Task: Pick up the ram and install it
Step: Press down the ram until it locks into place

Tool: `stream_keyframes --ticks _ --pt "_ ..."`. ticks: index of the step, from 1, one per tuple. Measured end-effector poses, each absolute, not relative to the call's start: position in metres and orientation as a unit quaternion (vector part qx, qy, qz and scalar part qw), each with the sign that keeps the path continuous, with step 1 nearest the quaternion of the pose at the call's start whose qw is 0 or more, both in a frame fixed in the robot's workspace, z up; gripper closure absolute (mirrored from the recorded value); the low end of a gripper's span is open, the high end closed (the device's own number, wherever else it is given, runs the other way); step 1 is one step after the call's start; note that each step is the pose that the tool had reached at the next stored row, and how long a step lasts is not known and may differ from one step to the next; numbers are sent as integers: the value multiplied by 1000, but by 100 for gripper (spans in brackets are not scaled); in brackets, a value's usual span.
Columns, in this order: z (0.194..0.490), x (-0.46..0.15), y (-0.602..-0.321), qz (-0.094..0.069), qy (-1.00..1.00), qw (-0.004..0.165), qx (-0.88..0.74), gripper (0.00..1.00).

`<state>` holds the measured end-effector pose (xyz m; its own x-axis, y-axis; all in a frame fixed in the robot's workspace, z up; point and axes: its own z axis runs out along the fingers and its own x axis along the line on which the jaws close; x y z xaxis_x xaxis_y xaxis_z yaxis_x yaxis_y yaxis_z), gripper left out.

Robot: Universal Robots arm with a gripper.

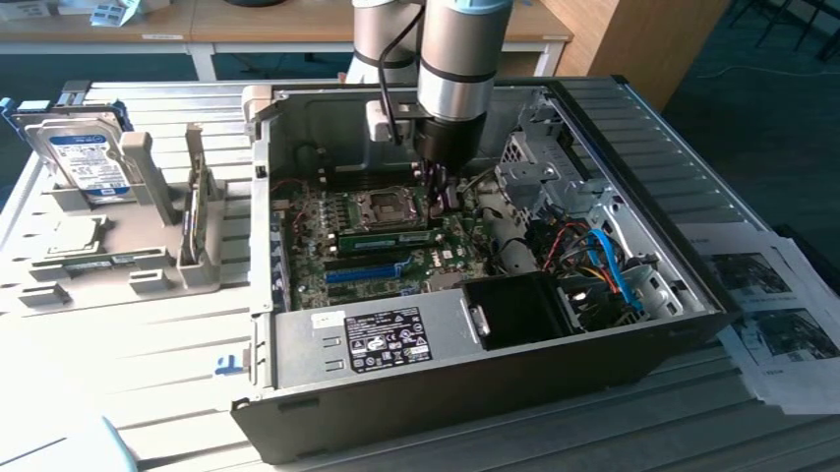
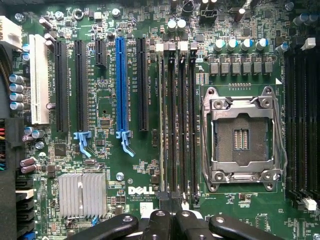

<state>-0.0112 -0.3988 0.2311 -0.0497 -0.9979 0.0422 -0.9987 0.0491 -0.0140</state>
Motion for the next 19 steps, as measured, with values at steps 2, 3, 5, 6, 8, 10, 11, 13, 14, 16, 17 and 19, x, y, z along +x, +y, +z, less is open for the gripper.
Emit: stream_keyframes --ticks 2,3,5,6,8,10,11,13,14,16,17,19 --pt "231 -11 -399 20 -724 11 689 90" --pt "231 -12 -399 20 -724 11 689 90" --pt "231 -16 -399 20 -724 11 689 90" --pt "231 -19 -399 20 -724 11 689 90" --pt "231 -23 -399 20 -724 11 689 90" --pt "231 -28 -399 20 -724 11 689 90" --pt "231 -30 -399 20 -724 11 689 90" --pt "231 -34 -399 20 -724 11 689 90" --pt "231 -36 -399 20 -724 10 689 90" --pt "231 -40 -399 20 -724 11 689 90" --pt "231 -43 -399 20 -724 11 689 90" --pt "231 -47 -399 20 -724 11 689 90"
